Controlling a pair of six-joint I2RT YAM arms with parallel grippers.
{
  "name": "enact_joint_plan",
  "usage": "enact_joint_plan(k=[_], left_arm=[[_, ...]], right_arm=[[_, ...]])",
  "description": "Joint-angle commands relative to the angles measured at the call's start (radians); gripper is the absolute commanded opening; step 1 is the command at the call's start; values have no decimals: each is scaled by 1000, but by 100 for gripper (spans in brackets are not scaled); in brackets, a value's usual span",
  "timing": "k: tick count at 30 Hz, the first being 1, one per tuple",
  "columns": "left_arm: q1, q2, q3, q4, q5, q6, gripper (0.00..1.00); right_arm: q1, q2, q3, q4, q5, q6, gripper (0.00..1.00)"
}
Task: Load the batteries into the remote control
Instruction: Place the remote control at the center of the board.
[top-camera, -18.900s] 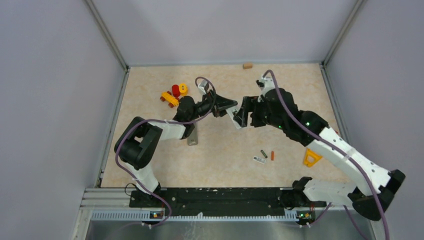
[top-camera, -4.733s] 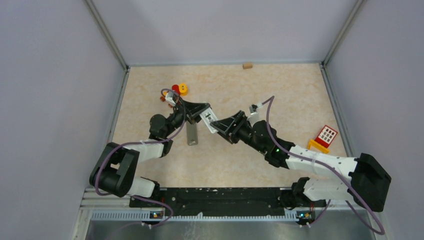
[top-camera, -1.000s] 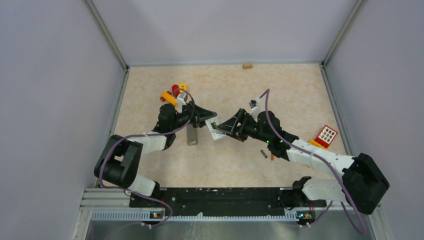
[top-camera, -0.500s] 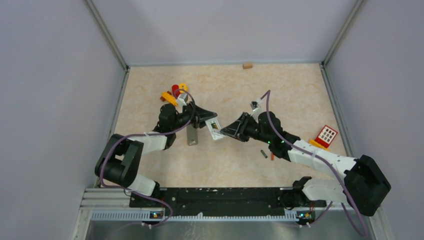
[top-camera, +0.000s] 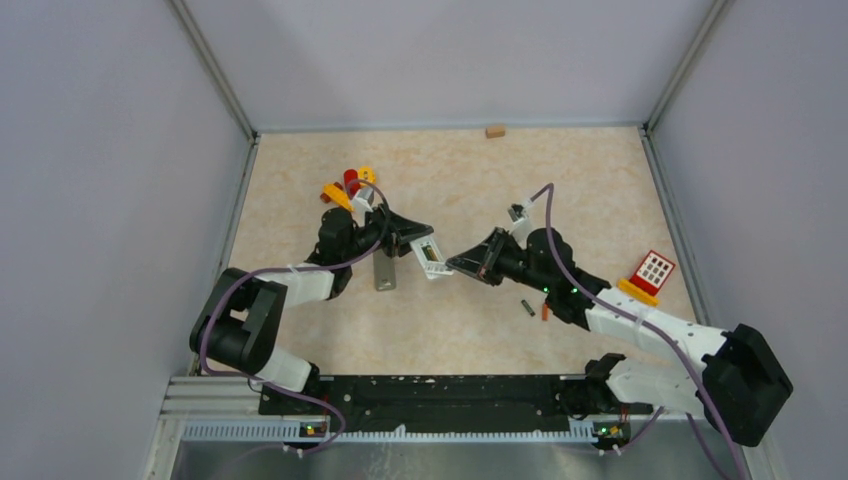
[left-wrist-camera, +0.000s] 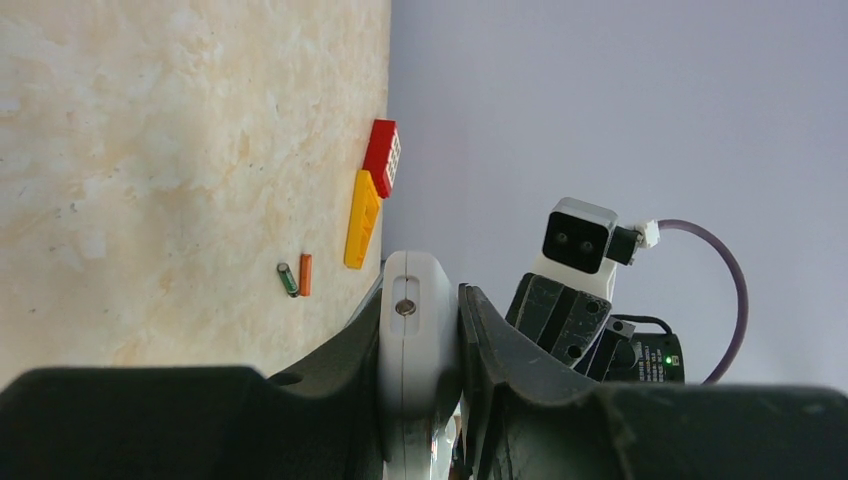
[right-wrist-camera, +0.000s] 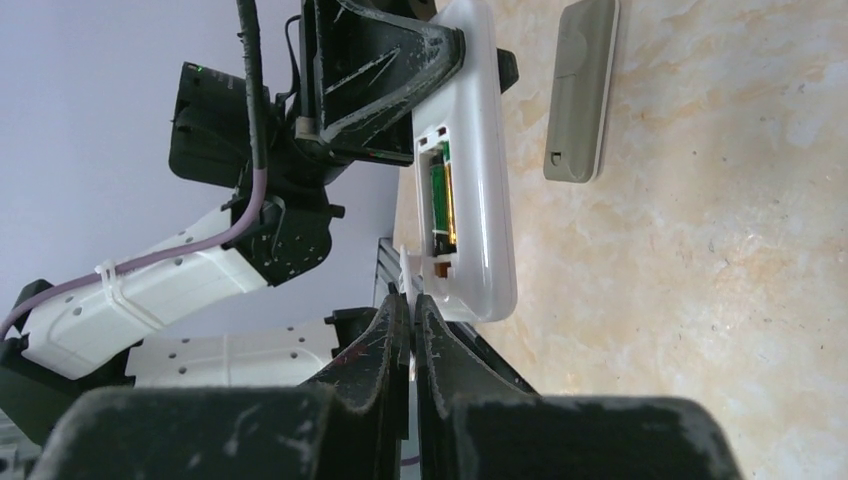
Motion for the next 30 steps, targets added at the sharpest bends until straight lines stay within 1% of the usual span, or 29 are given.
enact_joint_plan(k=[1, 4, 7, 9, 13, 15, 17, 21, 24, 25, 29, 30], left_arm=[[-1, -17, 27, 8, -22, 47, 0], [-6, -14, 30, -66, -64, 132, 0], [-35, 8, 48, -155, -150, 240, 0], [-73, 41, 64, -157, -215, 292, 0], [-147, 144, 127, -117, -335, 328, 0], [-182, 195, 155, -83, -377, 309, 0], [-213, 229, 169, -96, -453, 285, 0], [-247, 283, 171, -126, -559, 205, 10], [-271, 283, 144, -152, -655, 159, 15], [-278, 276, 131, -163, -697, 145, 17], [-297, 220, 86, -223, -788, 115, 36], [-300, 205, 81, -258, -809, 113, 43]], right_arm=[[-19, -63, -55, 87, 23, 48, 0], [-25, -108, -73, 80, 55, 61, 0], [-28, -155, -76, -13, 118, 55, 0], [-28, -186, -73, -94, 169, 56, 0], [-30, -231, -69, -182, 224, 43, 0], [-31, -244, -63, -208, 224, 39, 0], [-33, -258, -60, -225, 245, 33, 0], [-39, -282, -58, -249, 247, 21, 0], [-45, -300, -63, -272, 242, 18, 0], [-46, -305, -66, -278, 239, 18, 0], [-50, -317, -71, -283, 233, 17, 0], [-50, -320, -72, -283, 232, 16, 0]])
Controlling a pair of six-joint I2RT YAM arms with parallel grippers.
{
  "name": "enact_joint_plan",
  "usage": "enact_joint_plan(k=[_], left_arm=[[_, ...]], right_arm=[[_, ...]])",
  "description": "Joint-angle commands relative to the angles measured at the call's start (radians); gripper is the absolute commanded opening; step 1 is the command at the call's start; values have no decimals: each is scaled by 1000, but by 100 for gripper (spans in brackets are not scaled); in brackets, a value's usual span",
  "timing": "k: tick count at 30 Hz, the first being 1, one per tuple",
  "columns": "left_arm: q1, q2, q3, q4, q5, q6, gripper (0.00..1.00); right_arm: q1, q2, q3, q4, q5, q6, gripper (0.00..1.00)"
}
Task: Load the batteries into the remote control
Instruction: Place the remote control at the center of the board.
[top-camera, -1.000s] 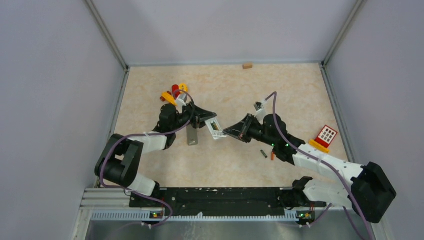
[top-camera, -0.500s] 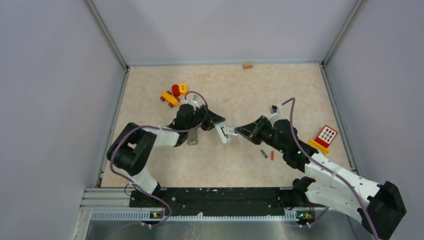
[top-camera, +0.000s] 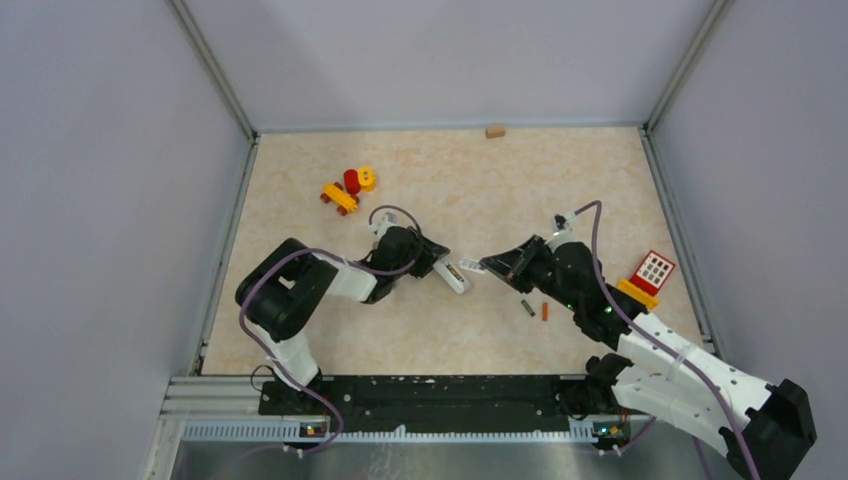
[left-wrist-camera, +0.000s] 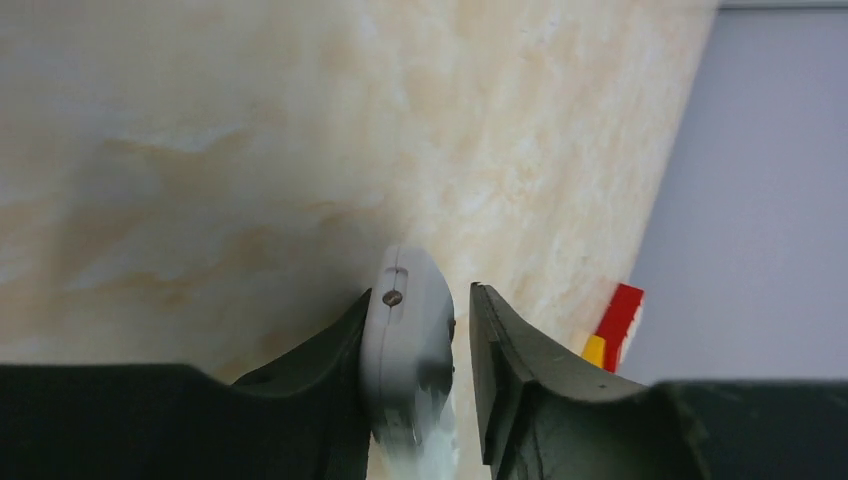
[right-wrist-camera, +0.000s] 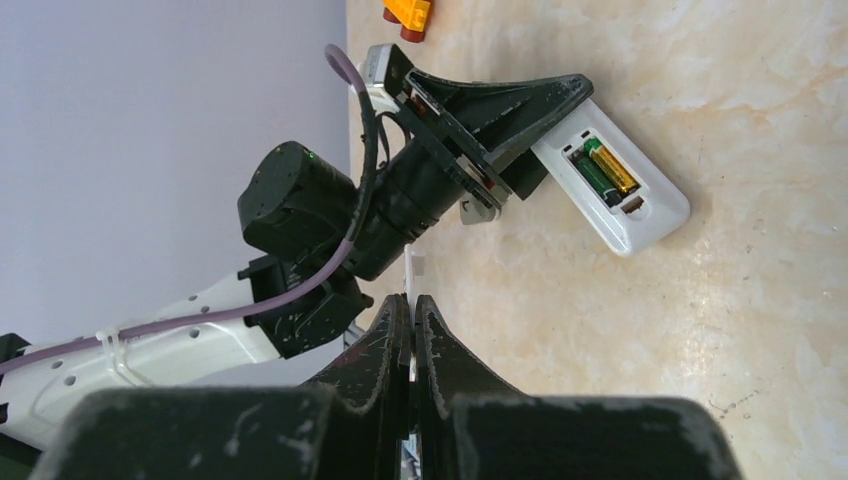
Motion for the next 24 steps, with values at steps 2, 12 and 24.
enact_joint_plan(k=[2, 12, 24], left_arm=[[-18, -105, -46, -104, -159, -51, 56], [-41, -271, -62, -425, -195, -110, 90], [-10, -625, 5, -629, 82, 374, 99]], right_arm=[[-11, -31, 5, -3, 4, -18, 0], [-13, -24, 49, -78, 3, -37, 0], [-41, 65, 159, -95, -224, -346, 0]])
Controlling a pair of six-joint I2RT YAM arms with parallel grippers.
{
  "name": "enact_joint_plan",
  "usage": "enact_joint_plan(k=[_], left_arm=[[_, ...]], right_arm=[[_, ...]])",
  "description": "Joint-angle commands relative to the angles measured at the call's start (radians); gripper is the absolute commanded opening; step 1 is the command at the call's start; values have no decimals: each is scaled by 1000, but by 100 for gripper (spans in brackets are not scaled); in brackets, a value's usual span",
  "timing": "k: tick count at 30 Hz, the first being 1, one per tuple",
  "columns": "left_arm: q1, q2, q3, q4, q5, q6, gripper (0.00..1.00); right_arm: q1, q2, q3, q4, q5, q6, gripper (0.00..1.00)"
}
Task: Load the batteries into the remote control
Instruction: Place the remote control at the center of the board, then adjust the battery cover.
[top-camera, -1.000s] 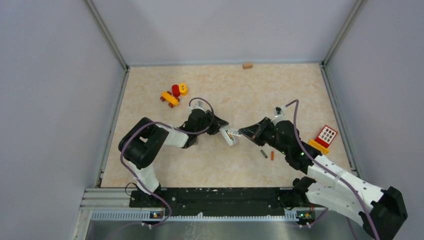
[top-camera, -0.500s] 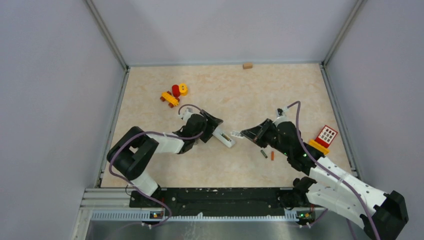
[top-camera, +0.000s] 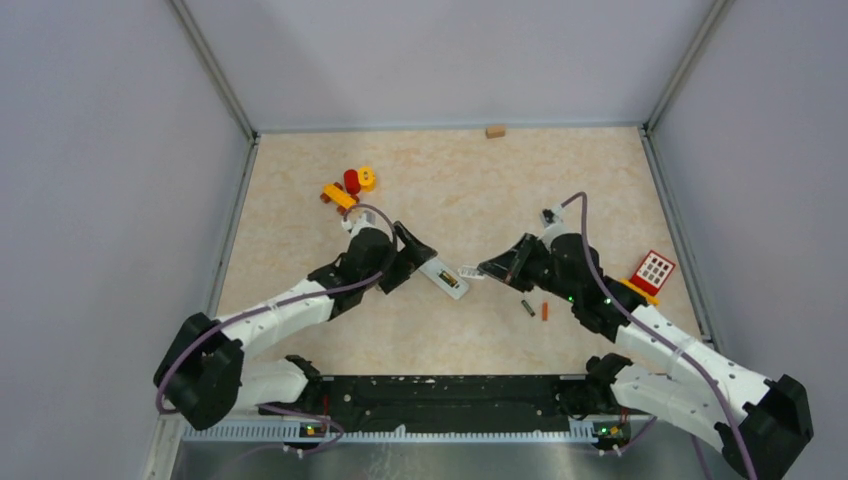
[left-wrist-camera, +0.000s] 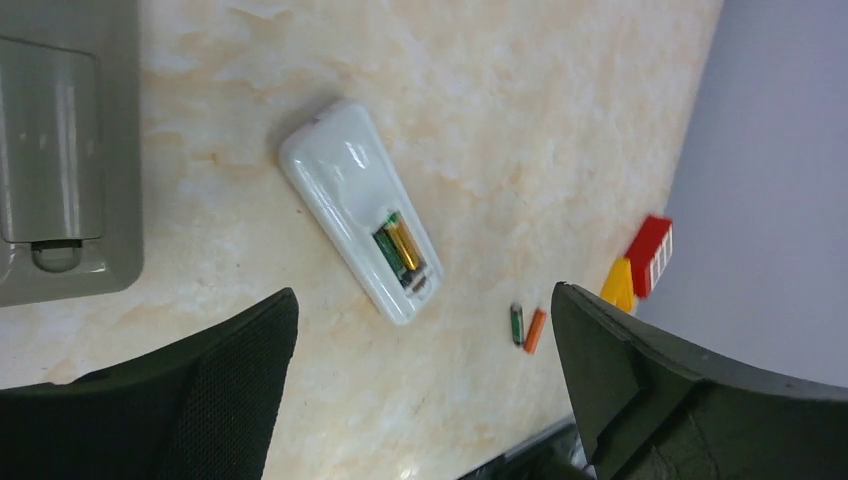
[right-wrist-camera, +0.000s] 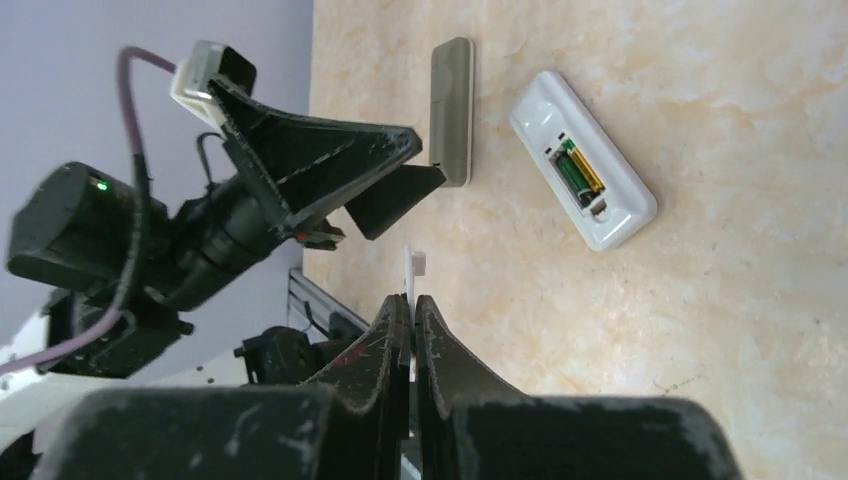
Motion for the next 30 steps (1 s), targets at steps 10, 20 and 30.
enact_joint_plan(k=[10, 20, 30], left_arm=[[110, -149, 298, -313, 809, 754, 95], [118, -127, 332, -374, 1092, 981, 72], [110, -54, 364, -317, 1163, 950, 48]], right_arm=[[-28, 216, 314, -148, -479, -677, 0], [-27, 366, 423, -166, -710, -878, 0], [-28, 412, 394, -63, -869, -857, 0]])
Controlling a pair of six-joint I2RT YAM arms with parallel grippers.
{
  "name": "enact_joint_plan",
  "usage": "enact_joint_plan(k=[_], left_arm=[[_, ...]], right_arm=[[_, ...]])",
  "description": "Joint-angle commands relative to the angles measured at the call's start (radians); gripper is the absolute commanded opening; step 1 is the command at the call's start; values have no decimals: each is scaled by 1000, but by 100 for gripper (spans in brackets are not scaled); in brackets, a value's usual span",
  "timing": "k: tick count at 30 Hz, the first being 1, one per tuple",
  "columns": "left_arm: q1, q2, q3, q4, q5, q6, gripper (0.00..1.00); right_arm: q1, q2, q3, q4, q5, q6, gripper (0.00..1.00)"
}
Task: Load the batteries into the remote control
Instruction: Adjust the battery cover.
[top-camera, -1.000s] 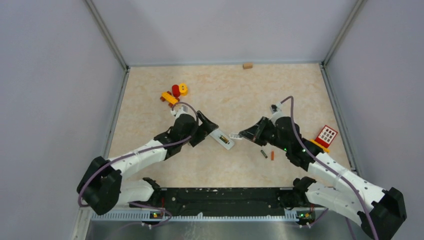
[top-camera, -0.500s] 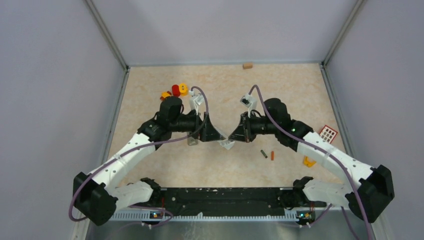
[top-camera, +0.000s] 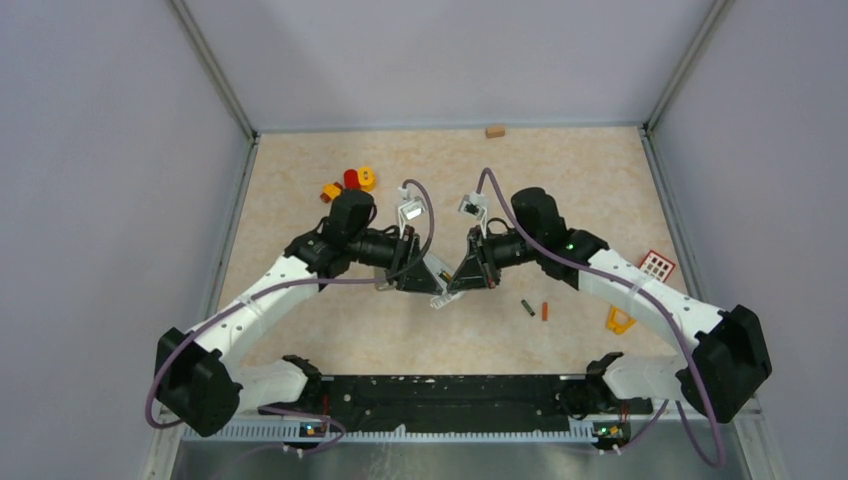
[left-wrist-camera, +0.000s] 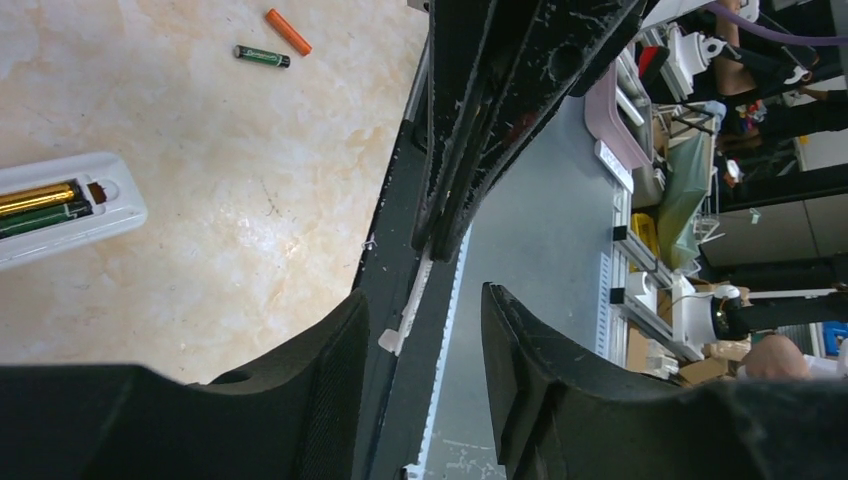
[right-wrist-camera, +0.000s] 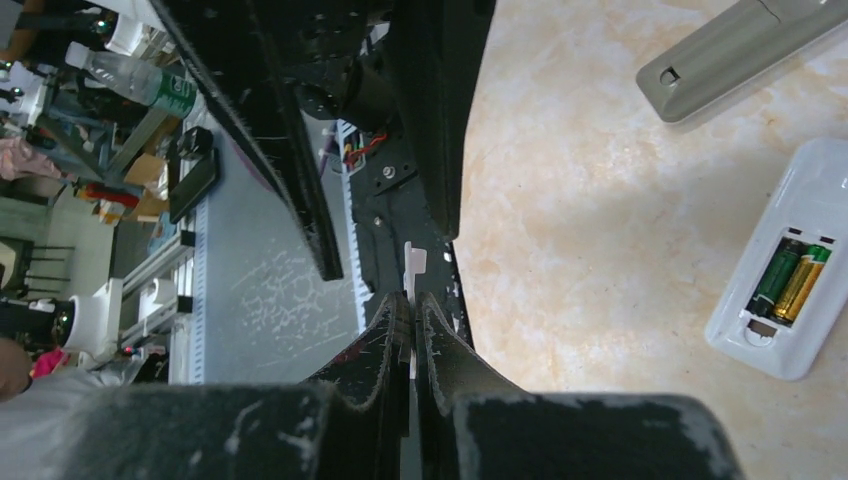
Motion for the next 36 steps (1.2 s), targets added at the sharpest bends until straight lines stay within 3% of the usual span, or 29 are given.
enact_joint_plan(k=[1, 7, 12, 15, 20, 24, 27, 33, 36], left_arm=[[-12, 22, 41, 61, 73, 8, 47], [-40, 38, 24, 74, 115, 5, 42], [-47, 31, 10, 80, 125, 0, 23], [-52, 36, 7, 76, 123, -1, 18], [-61, 33, 6, 54, 119, 16, 21], [-62, 23, 5, 31, 115, 34, 35], [-63, 15, 4, 19, 112, 44, 39], [-62, 12, 0, -13, 91, 56, 39], [-62, 6, -2, -17, 87, 61, 32]], right_arm=[[-9, 2, 21, 82, -87, -25, 0], [-9, 30, 28, 103, -105, -13, 0], [-9, 44, 40, 98, -116, -23, 0], [-9, 45, 43, 112, -125, -14, 0], [-9, 55, 50, 132, -135, -3, 0], [-9, 57, 52, 126, -136, -6, 0], [-9, 57, 53, 123, -136, -9, 0], [-9, 46, 53, 131, -138, -7, 0], [-9, 37, 52, 135, -140, -2, 0]])
